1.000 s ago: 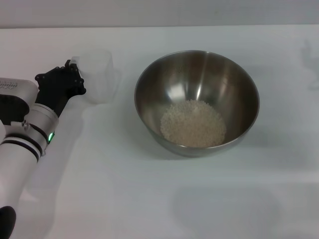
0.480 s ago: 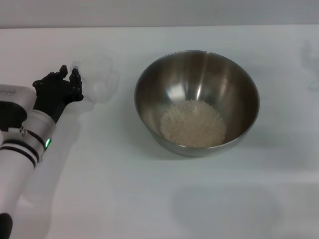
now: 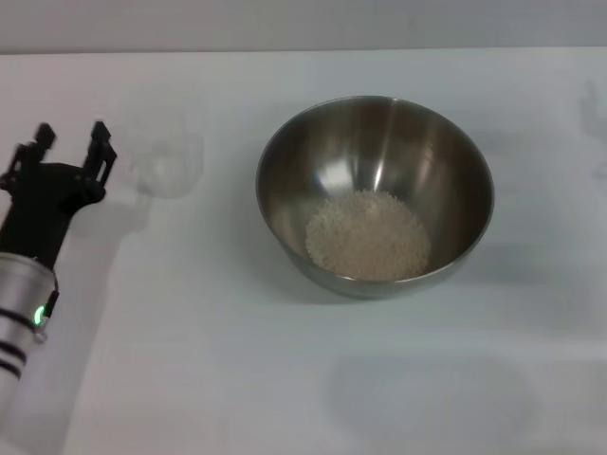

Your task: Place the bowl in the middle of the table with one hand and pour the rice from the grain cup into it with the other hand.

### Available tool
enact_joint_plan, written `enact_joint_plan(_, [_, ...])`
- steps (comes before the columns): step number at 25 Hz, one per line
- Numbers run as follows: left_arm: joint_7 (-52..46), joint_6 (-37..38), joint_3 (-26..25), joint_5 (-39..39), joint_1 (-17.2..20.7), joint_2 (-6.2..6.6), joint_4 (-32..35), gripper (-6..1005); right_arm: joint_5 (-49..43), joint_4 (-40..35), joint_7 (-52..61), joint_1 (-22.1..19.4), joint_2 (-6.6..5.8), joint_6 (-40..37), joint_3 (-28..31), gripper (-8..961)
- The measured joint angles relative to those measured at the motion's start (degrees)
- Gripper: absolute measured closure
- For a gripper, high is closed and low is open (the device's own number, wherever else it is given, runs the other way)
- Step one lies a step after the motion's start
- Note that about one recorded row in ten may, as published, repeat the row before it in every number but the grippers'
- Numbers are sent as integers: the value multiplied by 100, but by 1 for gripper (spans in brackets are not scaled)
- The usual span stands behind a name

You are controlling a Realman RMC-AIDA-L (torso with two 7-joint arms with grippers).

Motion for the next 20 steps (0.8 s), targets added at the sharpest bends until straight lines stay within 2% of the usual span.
enact_joint_plan(4, [-141, 957, 349, 2, 62, -23, 82, 438, 14, 224, 0, -7, 91, 46, -19, 451])
enact_joint_plan(10, [-137, 1168, 513, 2, -33, -25, 41, 216, -11, 523, 343, -41, 150, 117, -58, 440])
enact_joint_plan(20, [-118, 1213, 449, -55, -113, -40, 27, 215, -91, 749, 1042, -107, 155, 448, -405, 421])
